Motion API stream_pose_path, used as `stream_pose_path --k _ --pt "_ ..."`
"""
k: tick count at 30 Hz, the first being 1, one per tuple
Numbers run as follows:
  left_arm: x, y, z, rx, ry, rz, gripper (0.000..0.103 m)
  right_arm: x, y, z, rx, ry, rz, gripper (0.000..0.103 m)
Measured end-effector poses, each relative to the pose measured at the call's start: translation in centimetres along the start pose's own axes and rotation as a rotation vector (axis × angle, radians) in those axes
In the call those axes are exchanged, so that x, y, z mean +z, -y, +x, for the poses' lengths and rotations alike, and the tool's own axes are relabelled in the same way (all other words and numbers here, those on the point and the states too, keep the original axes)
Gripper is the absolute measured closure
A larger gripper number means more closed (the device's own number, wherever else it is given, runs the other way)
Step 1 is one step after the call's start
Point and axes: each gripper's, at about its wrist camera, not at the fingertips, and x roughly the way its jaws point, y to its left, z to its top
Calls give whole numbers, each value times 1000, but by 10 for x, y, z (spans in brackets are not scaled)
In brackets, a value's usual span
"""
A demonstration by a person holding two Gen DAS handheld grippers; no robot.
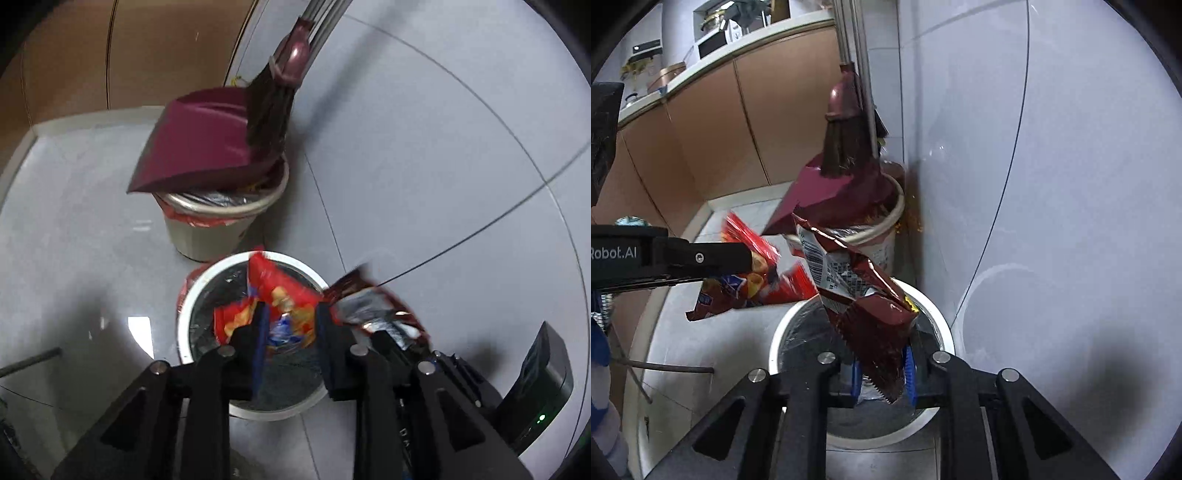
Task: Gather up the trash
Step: 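Carry both wrappers to the white bin and release them inside, then return both tools to the blanket and approach remaining trash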
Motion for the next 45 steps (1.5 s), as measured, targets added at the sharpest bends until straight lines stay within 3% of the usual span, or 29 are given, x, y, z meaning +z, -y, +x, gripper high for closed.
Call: stream_pose_path --k 5,12,17,23,29,37,45 --pt "-5 -3 10 -36 -23 -7 70 -10 4 -5 -15 -6 12 64" --pt "-21 1 -19 -33 7 27 70 -13 5 -24 3 13 39 64" --pt "-36 5 -78 7 102 62 70 -8 -11 -50 49 59 23 62" --pt "-67 5 -159 87 235 96 70 -1 -36 -113 123 157 -16 58" --pt "-112 -3 -239 177 372 100 60 -3 -69 -170 204 244 -67 54" --pt "-188 -37 -335 323 531 41 53 -22 -135 -205 325 255 -177 52" --pt "-261 -88 -403 464 617 -68 53 -39 -192 -233 406 255 -280 51"
